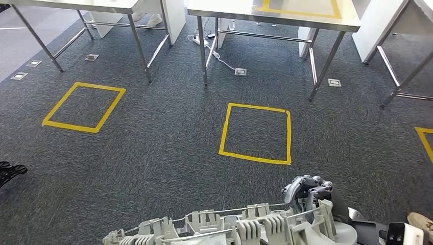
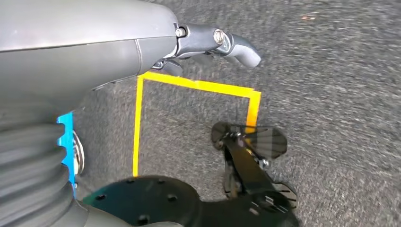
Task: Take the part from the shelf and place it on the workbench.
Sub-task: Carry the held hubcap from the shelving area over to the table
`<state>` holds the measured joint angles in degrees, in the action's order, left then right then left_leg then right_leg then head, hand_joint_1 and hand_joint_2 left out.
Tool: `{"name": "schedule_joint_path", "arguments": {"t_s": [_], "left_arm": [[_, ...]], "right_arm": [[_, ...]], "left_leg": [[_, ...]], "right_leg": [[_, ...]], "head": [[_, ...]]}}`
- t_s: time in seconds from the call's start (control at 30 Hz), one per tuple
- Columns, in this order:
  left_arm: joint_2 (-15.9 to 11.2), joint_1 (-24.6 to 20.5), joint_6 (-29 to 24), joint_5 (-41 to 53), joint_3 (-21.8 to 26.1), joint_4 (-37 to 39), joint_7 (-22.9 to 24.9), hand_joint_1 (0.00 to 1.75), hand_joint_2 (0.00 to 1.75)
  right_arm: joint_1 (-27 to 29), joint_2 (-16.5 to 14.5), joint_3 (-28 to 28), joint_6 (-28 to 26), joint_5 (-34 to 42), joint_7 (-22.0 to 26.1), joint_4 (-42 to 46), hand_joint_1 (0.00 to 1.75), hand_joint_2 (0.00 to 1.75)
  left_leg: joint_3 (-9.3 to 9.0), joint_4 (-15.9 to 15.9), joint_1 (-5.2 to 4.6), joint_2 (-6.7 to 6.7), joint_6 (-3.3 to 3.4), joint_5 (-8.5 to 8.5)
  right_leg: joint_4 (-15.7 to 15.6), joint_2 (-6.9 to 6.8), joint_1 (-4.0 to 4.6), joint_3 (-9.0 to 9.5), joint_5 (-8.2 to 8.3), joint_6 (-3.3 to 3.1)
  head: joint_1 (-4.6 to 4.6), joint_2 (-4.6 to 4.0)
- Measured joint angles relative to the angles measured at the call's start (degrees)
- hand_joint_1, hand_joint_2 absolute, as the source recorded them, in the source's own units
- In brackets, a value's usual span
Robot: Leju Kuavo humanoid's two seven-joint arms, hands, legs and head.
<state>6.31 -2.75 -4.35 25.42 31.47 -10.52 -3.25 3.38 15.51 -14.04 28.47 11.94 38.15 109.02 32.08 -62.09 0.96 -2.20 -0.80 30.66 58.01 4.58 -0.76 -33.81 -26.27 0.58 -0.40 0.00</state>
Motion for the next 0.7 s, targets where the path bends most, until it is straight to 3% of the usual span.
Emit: {"name": "schedule_joint_path", "arguments": {"t_s": [0.07,0.13,0.17,0.23,0.3,0.33,0.37,0.4,0.43,0.5,0.57,0.63,0.7], "left_arm": [[0.01,-0.06,0.00,0.00,0.00,0.00,-0.03,0.00,1.75],[0.08,-0.10,0.00,0.00,0.00,-0.01,-0.14,0.00,1.75],[0.08,-0.13,0.00,0.00,0.01,-0.03,-0.20,0.00,1.75],[0.07,-0.15,0.01,0.00,0.02,-0.04,-0.27,0.00,1.75],[0.03,-0.03,0.01,0.03,0.02,-0.03,-0.10,0.00,1.75],[0.03,0.05,0.00,0.06,0.02,-0.02,0.01,0.00,1.75],[0.03,0.10,0.00,0.09,0.02,-0.02,0.12,0.00,1.75],[0.04,0.09,0.00,0.11,0.02,-0.02,0.17,0.00,1.75],[0.05,0.05,0.00,0.10,0.02,-0.02,0.17,0.00,1.75],[0.10,-0.06,0.00,0.04,0.02,-0.03,0.16,0.00,1.75],[0.12,-0.11,0.01,-0.05,0.02,-0.04,0.14,0.00,1.75],[0.12,-0.23,0.05,-0.11,0.02,-0.06,0.10,0.00,1.75],[0.11,-0.37,0.16,-0.19,0.02,-0.11,-0.04,0.00,1.75]], "right_arm": [[0.13,0.15,0.51,-0.41,0.09,0.26,0.24,1.75,1.75],[0.53,0.51,1.24,-0.68,0.20,0.38,0.41,1.75,1.75],[0.78,0.72,1.60,-0.74,0.23,0.38,0.44,1.75,1.75],[1.09,1.10,2.18,-0.79,0.23,0.27,0.48,1.75,1.75],[1.38,1.22,2.42,-0.82,0.09,-0.02,0.48,1.75,1.75],[1.63,1.23,2.44,-0.87,-0.03,-0.22,0.48,1.75,1.75],[1.93,1.23,2.43,-0.92,-0.20,-0.42,0.48,1.75,1.75],[2.20,1.22,2.43,-0.97,-0.35,-0.57,0.48,1.75,1.75],[2.37,1.22,2.43,-0.98,-0.48,-0.65,0.48,1.75,1.75],[2.34,1.21,2.43,-0.79,-0.60,-0.65,0.47,1.75,1.75],[1.95,1.20,2.41,-0.43,-0.55,-0.61,0.43,1.75,1.75],[1.60,1.17,2.41,-0.02,-0.45,-0.60,0.38,1.75,1.75],[1.31,1.04,2.40,0.38,-0.34,-0.64,0.35,1.75,1.75]], "left_leg": [[-1.28,3.03,-0.02,-1.38,0.71,-0.64],[-1.25,3.16,-0.16,-0.34,1.70,-0.87],[-1.29,3.31,-0.16,0.22,2.15,-1.06],[-1.30,3.69,-0.03,1.47,2.86,-1.40],[-1.17,3.72,-0.22,2.80,3.14,-1.42],[-1.12,3.70,-0.31,3.55,3.19,-1.38],[-1.09,3.67,-0.36,4.26,3.23,-1.33],[-1.11,3.64,-0.39,4.95,3.22,-1.26],[-1.17,3.59,-0.40,5.58,3.17,-1.16],[-1.39,3.42,-0.59,6.72,2.81,-0.83],[-1.63,3.41,-0.86,7.71,2.24,-0.54],[-1.99,3.72,-0.96,8.63,1.62,-0.44],[-1.89,2.87,-0.87,7.16,0.86,0.40]], "right_leg": [[0.13,1.04,0.06,-0.37,0.15,0.80],[-0.03,1.91,-0.07,-0.66,0.48,1.62],[0.24,1.60,-0.11,-0.88,0.33,1.93],[3.74,-0.66,0.01,-2.59,-1.87,2.37],[11.23,-3.18,0.12,-6.09,-5.74,2.62],[14.59,-3.65,0.11,-7.64,-7.04,2.69],[16.18,-3.85,0.10,-8.31,-7.28,2.69],[15.50,-4.01,0.11,-7.83,-6.45,2.62],[12.65,-4.34,0.13,-6.21,-4.82,2.49],[4.50,-6.56,0.41,-1.69,-1.74,1.93],[0.32,-7.99,0.79,0.41,-0.79,1.19],[0.05,-6.99,0.82,0.25,-0.74,0.53],[-0.41,-5.92,0.42,0.39,-0.44,-0.08]], "head": [[0.04,0.00],[0.15,0.00],[0.23,0.00],[0.59,0.00],[0.92,0.00],[0.95,0.00],[0.95,0.00],[0.95,0.00],[0.95,0.00],[0.96,0.00],[0.92,0.00],[0.87,0.00],[0.77,0.00]]}}
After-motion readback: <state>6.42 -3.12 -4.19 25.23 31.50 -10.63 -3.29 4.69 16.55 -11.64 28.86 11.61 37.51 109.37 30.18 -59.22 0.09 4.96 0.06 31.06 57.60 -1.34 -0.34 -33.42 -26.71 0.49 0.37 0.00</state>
